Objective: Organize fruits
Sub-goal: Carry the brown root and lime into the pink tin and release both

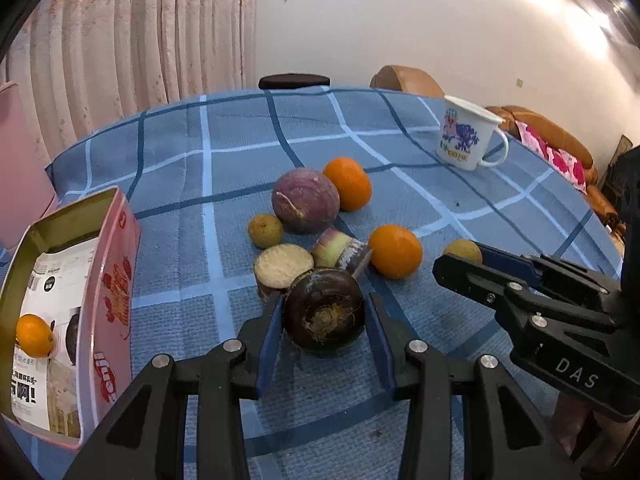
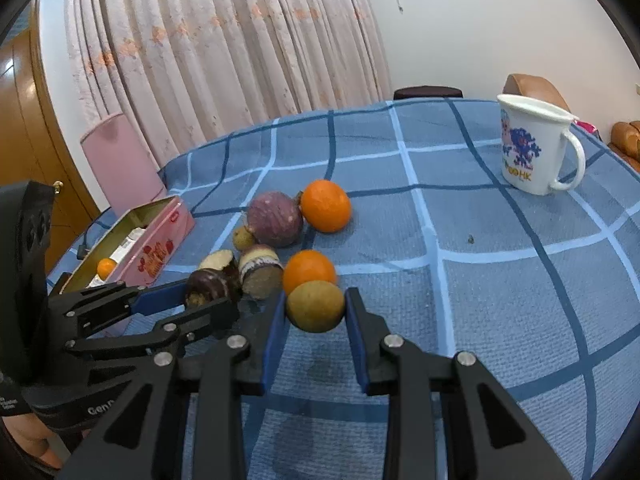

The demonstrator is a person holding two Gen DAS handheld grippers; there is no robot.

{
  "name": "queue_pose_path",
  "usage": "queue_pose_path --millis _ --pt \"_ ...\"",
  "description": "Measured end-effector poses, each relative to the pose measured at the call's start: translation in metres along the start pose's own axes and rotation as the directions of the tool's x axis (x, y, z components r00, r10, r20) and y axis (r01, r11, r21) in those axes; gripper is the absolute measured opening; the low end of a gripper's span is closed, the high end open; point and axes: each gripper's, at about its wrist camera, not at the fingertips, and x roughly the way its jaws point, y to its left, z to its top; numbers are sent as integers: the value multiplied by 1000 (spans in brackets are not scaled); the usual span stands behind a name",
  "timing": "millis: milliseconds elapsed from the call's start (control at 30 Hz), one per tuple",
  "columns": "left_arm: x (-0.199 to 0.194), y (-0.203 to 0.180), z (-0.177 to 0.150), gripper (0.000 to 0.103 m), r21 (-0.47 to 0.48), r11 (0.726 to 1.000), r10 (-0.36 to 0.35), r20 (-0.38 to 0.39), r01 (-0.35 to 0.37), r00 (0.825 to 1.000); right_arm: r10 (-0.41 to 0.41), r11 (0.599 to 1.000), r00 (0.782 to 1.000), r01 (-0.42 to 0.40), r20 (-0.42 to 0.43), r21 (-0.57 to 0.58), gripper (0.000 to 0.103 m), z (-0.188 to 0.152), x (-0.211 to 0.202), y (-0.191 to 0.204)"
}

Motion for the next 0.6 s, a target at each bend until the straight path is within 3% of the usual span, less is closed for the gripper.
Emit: queue_pose_path --millis 600 --pt "-24 5 -2 42 -24 999 35 131 -32 991 44 998 996 -41 77 -45 33 -1 -13 8"
